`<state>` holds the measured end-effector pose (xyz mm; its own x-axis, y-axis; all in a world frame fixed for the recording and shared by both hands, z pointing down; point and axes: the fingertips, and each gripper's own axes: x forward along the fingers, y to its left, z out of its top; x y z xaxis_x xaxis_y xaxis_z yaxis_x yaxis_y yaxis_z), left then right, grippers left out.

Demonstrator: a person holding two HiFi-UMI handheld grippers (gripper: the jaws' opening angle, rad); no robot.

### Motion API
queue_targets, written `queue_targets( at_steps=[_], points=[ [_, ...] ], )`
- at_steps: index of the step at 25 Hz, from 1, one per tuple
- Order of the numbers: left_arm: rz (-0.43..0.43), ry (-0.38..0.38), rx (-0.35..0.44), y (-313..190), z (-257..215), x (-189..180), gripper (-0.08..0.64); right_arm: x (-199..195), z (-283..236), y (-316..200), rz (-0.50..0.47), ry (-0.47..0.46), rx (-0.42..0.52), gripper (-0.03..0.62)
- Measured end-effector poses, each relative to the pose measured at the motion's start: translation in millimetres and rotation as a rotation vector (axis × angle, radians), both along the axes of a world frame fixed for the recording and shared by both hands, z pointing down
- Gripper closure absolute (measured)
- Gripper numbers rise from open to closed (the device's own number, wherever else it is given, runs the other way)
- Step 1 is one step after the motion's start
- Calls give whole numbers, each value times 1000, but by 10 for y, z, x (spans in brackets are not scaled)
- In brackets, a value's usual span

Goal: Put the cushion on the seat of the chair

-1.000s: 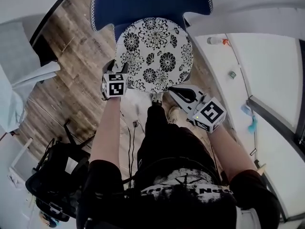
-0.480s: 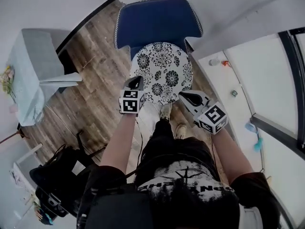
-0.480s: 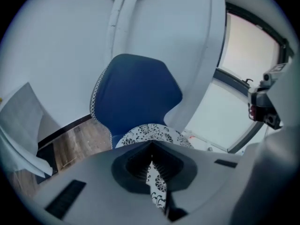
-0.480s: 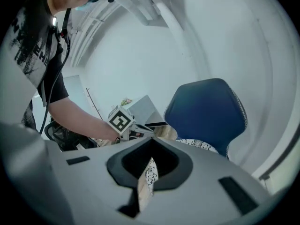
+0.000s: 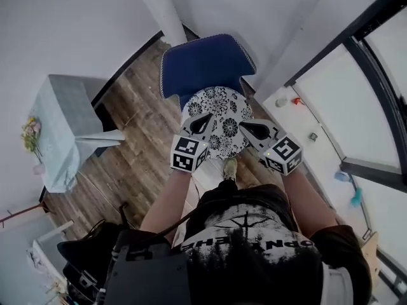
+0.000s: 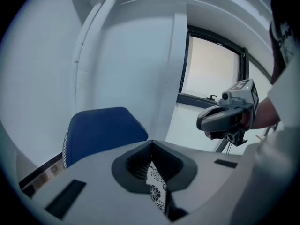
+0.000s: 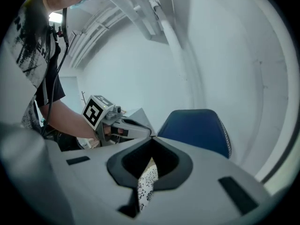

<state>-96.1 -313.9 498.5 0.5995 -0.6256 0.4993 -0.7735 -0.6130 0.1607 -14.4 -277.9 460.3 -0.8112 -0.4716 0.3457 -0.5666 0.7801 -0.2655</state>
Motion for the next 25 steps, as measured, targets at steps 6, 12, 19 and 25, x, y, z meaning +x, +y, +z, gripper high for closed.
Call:
queue_targets(
  at_steps=[6, 12, 19, 25],
  points=[
    [108, -23, 66, -4, -435, 153, 546, 73, -512, -145, 47, -59, 110, 575],
    [130, 21, 115, 35, -786, 233, 546, 156, -841, -140, 94, -98, 174, 575],
    [146, 31, 177, 100, -1125, 291, 546, 176, -1106, -105, 126, -121, 203, 574],
    [139, 52, 198, 175, -1228, 270, 546, 131, -1151, 5, 115, -116, 221, 574]
  ],
)
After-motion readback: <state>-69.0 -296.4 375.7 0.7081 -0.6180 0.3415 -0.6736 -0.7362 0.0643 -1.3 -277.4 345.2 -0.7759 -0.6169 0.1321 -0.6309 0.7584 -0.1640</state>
